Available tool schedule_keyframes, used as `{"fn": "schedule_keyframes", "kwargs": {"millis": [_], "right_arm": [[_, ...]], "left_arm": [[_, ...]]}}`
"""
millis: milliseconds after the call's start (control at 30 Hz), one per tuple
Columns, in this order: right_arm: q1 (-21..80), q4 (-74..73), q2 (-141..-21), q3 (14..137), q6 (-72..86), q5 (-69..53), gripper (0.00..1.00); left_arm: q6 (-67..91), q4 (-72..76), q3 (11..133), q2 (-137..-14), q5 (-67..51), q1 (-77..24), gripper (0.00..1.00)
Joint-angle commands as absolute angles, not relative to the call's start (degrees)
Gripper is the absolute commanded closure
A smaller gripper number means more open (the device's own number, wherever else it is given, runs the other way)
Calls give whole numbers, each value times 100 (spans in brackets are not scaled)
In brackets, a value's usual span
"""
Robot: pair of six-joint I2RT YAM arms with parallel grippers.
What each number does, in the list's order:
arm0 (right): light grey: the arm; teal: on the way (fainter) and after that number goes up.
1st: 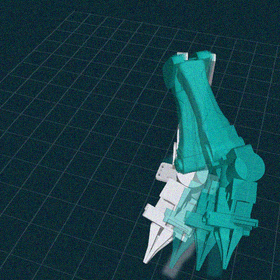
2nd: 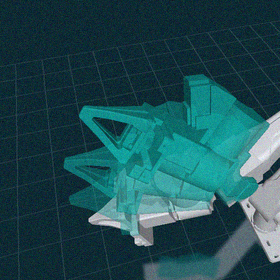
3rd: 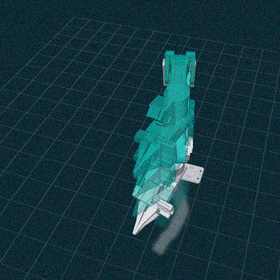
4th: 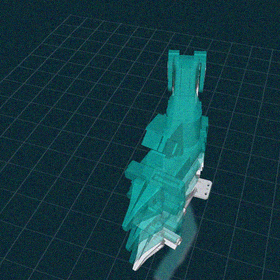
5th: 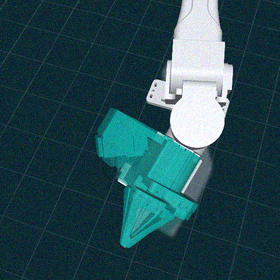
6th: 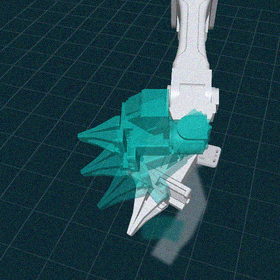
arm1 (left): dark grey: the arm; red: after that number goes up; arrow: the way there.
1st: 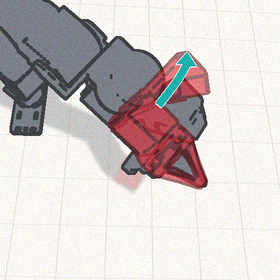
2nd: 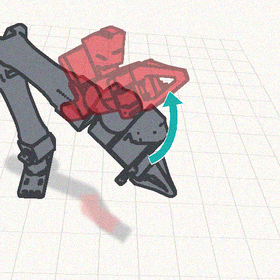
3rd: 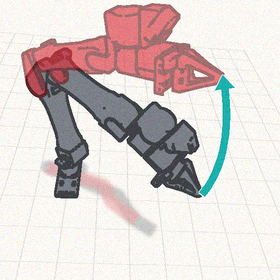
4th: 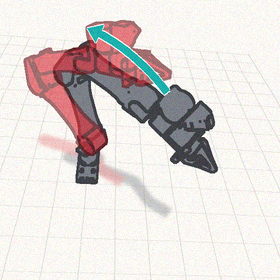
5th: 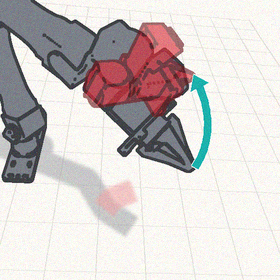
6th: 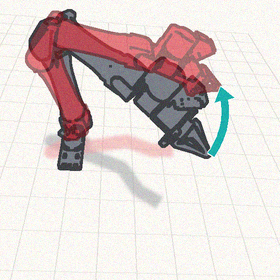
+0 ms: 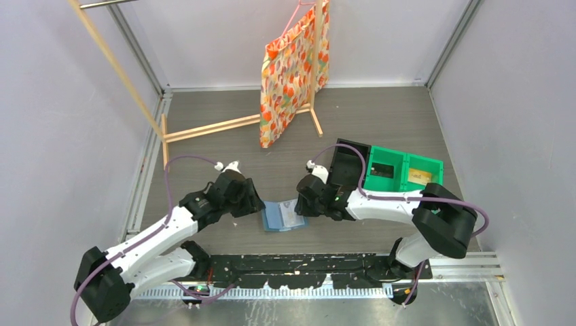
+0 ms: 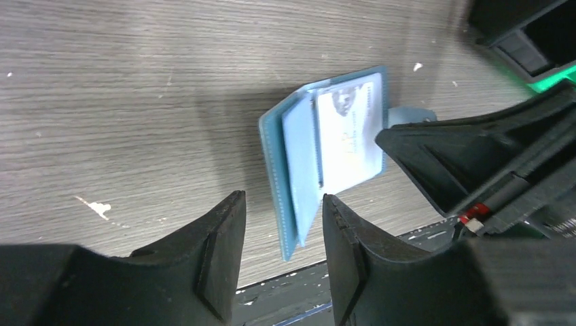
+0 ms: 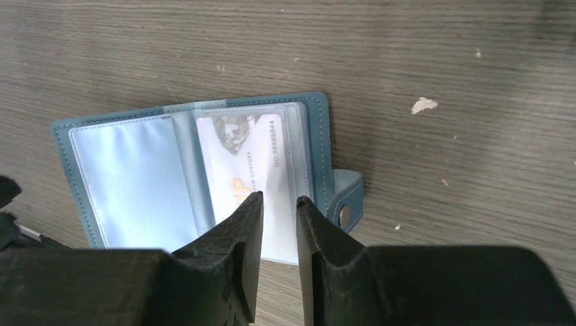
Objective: Take the credit cards out of the card holder
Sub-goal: Remove the credit card from the card holder.
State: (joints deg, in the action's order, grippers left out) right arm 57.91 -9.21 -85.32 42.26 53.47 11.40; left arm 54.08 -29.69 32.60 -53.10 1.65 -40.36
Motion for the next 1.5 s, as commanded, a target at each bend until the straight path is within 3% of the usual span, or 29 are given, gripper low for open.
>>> {"fn": "schedule_keyframes", "kwargs": {"millis": [0,533,1100,1467], "right_arm": [[5701,-891,-8543,4406,5224,1092,70],[5624,-66,-8818,4205,5352,121,67],[5625,-156,-8641,4128,5437,79,66],[5625,274,-8531,3831,5743,-110,67]], "left_arm": [[5346,-2922,3505,-5334,331,-4222,54],[5638,-1726,3362,-5114,147,-4729,56],[5973,-242,1990,-6233,-245,-4485,58],[5908,-470,2009,-6241,-208,-4474,60]]}}
